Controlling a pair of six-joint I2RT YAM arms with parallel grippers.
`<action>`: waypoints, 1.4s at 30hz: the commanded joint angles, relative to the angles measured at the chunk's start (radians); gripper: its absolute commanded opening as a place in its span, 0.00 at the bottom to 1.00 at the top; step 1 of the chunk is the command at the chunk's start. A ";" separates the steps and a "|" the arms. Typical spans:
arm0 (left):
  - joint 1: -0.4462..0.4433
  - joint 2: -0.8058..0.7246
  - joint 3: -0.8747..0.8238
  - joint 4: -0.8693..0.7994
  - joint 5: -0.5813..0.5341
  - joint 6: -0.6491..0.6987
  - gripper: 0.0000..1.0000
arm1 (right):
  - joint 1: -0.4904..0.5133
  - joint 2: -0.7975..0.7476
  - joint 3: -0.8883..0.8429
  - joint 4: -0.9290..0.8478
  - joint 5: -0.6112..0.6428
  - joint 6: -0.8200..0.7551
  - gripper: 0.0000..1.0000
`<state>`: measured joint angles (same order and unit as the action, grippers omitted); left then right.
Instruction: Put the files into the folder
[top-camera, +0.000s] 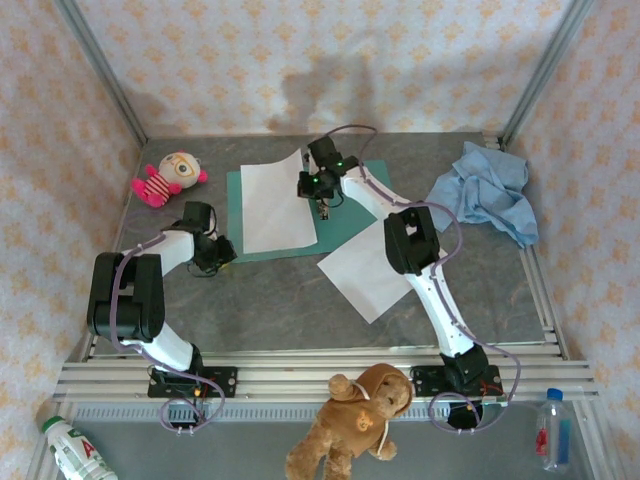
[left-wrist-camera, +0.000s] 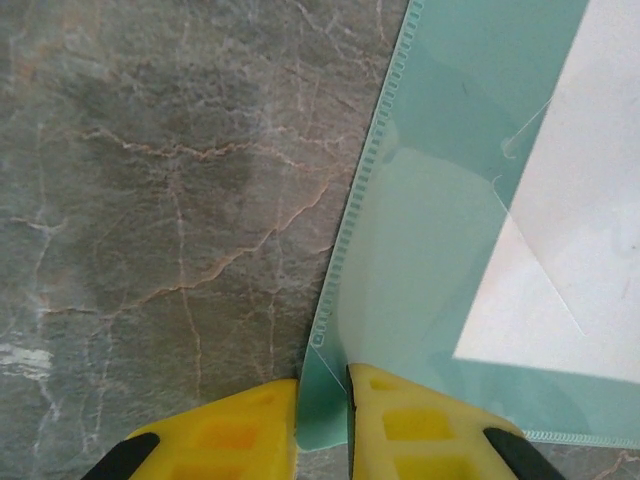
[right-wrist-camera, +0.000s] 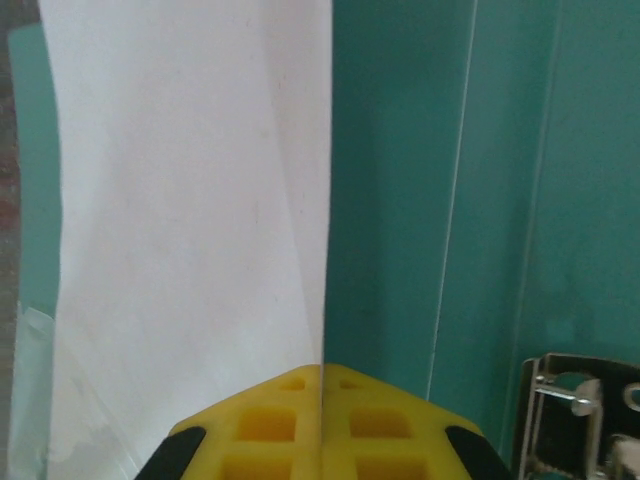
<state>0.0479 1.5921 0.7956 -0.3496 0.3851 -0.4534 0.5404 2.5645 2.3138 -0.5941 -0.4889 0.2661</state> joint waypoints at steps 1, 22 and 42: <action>0.007 -0.003 -0.043 -0.061 -0.024 0.019 0.19 | -0.007 0.019 0.050 -0.005 0.004 0.017 0.05; 0.009 0.023 -0.028 -0.065 0.022 0.052 0.19 | 0.023 0.063 0.075 0.018 -0.048 -0.063 0.05; 0.024 0.019 -0.033 -0.063 0.032 0.053 0.19 | 0.052 0.087 0.095 0.001 -0.066 -0.073 0.05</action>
<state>0.0616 1.5867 0.7845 -0.3363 0.4168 -0.4171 0.5819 2.6499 2.3760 -0.5835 -0.5499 0.2188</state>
